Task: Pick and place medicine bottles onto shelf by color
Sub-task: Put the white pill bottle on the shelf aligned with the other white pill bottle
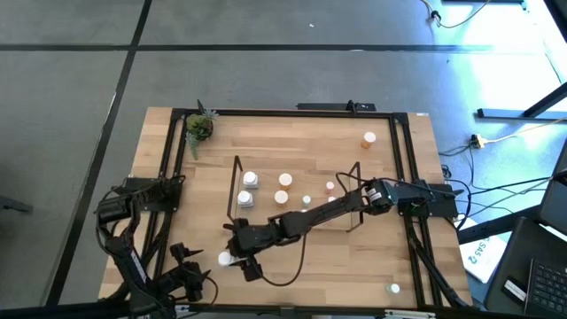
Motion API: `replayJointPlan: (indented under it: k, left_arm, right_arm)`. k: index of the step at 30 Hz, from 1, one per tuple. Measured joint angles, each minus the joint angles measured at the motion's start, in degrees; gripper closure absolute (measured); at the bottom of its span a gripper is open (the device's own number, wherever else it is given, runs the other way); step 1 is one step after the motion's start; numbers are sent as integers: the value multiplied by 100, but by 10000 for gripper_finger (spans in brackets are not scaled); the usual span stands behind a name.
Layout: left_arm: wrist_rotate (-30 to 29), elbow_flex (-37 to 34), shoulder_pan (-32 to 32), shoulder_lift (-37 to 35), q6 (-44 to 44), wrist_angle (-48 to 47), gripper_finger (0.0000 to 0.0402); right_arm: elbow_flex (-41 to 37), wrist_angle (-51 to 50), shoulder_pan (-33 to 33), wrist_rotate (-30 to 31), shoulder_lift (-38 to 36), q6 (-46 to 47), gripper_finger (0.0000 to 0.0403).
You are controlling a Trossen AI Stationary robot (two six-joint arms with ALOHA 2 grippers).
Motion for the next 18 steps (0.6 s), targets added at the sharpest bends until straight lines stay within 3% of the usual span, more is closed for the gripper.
replayJointPlan:
  k: [18]
  left_arm:
    - [-12,0,-13,0,-75,-17,75]
  right_arm:
    - [0,50,-2,65,65,-247,150]
